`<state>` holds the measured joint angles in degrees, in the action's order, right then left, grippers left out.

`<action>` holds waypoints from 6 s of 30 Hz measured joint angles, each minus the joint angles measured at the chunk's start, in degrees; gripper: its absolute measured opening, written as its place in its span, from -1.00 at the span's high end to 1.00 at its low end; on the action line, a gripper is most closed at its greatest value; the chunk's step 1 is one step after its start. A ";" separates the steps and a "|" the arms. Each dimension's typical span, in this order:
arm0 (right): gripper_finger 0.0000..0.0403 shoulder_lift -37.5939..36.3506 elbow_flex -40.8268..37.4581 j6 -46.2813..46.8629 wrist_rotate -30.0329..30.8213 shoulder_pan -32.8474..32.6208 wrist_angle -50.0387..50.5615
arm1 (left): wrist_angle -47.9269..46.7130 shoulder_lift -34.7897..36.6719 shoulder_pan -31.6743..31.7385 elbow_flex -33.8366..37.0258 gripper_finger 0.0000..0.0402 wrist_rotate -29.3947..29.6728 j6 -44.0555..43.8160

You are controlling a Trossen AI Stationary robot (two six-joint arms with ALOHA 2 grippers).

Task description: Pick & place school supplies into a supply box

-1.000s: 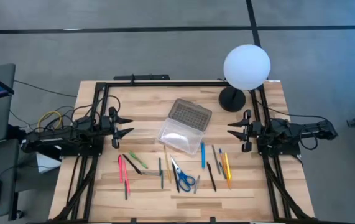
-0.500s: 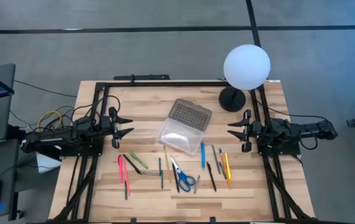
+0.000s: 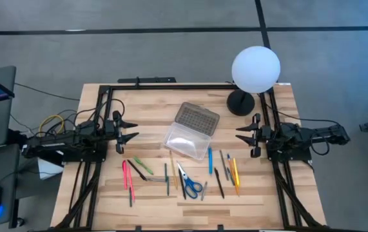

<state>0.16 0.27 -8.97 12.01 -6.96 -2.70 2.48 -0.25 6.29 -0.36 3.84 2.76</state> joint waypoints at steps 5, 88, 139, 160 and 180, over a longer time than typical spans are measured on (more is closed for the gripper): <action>0.40 -0.02 0.00 0.00 0.00 -0.02 0.00 | 0.00 0.00 0.00 0.00 0.16 0.00 -0.02; 0.40 52.64 44.17 -9.51 -2.87 -4.15 -0.49 | -22.55 -49.12 -9.73 -46.86 0.16 -7.83 9.74; 0.40 83.54 45.53 -4.55 13.81 -30.53 -8.01 | -35.73 -84.26 -29.90 -41.40 0.33 5.47 -12.47; 0.40 83.52 45.51 -4.48 14.05 -29.27 -8.50 | -33.95 -84.15 -28.79 -37.66 0.68 4.42 -14.39; 0.40 83.52 45.51 -0.90 14.03 -29.22 -6.54 | -31.09 -84.30 -28.68 -38.37 0.94 7.98 -13.75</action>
<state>83.68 45.78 -9.87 26.04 -36.18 -9.23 -28.61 -84.55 -22.39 -38.73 11.81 -10.98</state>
